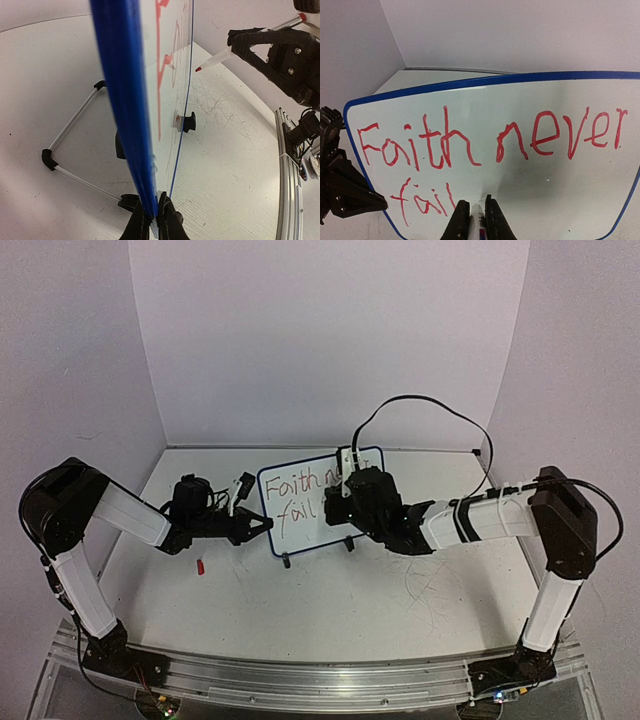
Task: Write a sentence on the whiteboard
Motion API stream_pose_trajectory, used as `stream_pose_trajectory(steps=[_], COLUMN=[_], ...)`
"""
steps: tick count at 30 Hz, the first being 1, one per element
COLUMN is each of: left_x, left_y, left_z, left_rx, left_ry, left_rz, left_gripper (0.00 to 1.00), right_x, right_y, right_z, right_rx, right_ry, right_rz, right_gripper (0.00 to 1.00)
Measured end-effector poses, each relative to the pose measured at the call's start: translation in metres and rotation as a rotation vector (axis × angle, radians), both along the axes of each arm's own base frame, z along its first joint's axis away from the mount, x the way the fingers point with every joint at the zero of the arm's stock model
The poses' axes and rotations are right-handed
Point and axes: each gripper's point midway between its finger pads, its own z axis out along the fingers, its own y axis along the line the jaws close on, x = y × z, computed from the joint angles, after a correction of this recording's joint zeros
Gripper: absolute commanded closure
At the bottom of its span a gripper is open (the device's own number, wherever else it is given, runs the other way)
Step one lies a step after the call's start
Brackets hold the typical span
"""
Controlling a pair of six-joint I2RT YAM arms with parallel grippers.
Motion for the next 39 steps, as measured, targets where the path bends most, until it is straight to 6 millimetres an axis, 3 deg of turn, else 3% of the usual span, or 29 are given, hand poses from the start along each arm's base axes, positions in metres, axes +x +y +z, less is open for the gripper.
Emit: stream_pose_trajectory(steps=[15,39], left_x=[0.000,0.002], left_y=[-0.001,0.000], left_z=[0.000,0.000], left_rx=[0.003,0.006], left_ry=[0.000,0.004], left_rz=[0.000,0.010], left_gripper=[1.00,1.00], right_x=[0.004,0.012], right_y=[0.002,0.006], right_z=[-0.015,-0.005], right_rx=[-0.013,-0.002], right_ry=[0.019,-0.010], right_rz=[0.000,-0.032], right_gripper=[1.00,1.00])
